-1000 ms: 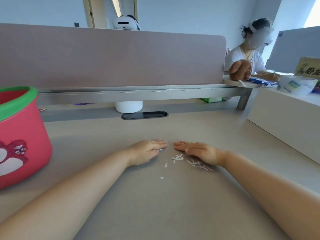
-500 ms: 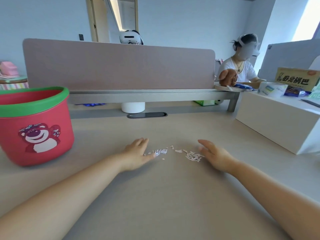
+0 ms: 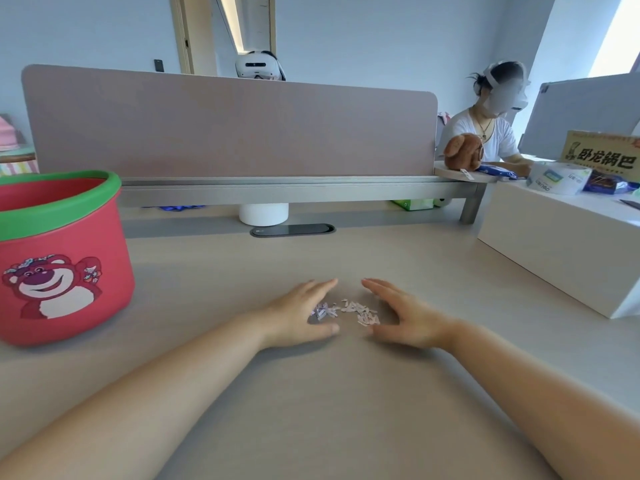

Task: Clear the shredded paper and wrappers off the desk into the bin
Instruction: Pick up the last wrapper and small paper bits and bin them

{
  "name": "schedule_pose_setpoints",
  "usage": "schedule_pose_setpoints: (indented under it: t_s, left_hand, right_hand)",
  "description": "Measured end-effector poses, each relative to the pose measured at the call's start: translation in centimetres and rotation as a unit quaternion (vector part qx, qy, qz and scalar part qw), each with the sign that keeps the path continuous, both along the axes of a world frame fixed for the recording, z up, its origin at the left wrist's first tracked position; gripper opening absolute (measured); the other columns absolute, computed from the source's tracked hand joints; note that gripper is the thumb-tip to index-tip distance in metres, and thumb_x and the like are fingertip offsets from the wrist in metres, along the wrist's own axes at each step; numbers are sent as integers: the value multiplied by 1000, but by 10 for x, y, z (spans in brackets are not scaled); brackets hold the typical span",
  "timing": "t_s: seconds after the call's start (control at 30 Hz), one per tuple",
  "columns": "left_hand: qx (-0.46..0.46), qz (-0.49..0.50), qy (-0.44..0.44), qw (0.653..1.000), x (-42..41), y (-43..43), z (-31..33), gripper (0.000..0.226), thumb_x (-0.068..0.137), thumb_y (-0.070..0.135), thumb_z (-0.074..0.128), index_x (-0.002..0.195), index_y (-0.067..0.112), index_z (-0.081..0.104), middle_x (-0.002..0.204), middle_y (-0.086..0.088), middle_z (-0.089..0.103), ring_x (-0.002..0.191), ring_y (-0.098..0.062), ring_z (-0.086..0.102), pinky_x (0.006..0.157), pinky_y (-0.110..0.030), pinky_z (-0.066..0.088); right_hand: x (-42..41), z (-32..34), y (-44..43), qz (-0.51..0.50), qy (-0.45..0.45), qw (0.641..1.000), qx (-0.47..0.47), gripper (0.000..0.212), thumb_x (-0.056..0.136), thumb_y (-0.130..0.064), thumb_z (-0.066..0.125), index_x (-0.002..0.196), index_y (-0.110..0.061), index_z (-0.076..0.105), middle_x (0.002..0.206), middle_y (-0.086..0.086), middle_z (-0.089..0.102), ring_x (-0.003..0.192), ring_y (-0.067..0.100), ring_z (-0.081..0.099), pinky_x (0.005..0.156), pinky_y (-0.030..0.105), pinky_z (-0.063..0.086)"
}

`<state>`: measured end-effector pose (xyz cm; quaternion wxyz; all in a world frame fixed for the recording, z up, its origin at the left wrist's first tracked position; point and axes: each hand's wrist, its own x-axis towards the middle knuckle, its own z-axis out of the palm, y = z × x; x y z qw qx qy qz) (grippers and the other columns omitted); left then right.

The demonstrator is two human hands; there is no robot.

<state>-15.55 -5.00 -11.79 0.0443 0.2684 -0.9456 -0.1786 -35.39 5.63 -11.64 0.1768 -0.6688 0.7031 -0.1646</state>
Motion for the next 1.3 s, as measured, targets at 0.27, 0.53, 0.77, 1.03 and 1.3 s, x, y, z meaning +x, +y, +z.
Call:
schedule_pose_setpoints:
  t_s: [0.27,0.53,0.77,1.03,1.3]
  left_hand:
    - [-180,80,-60,979,-24,1,0,54,86,63,37,120,22,46,121,-6,42,109,-28,54,83,-35,41]
    - [-193,109,-14,975,-34,1,-9,37,94,44,38,113,13,48,115,-11,53,104,-35,58,78,-37,44]
    - [-162,110,-13,981,-36,0,-11,36,96,38,39,106,5,49,113,-16,58,103,-36,57,79,-39,43]
    - [-126,93,4,988,-25,0,-11,32,96,33,43,101,1,49,109,-19,58,102,-37,56,81,-41,43]
    - [-147,182,186,954,34,-11,50,17,94,26,48,85,11,48,95,-11,62,89,-30,55,65,-30,29]
  right_hand:
    - [4,2,-23,1,139,990,-38,74,67,-70,55,124,-24,44,120,0,47,110,19,51,94,31,41]
    - [11,-2,-41,32,205,976,-62,42,88,-54,43,111,-19,48,109,6,60,99,29,58,80,34,44]
    - [20,-4,-41,20,242,969,-53,34,96,-40,34,102,-8,46,106,15,62,98,35,58,79,40,45]
    - [23,-2,-35,-17,164,986,-34,20,97,-29,36,91,-12,44,104,18,61,94,32,55,71,35,39]
    - [69,56,-57,-37,-76,976,-203,17,93,-19,48,78,-12,46,55,-6,41,47,7,36,47,13,34]
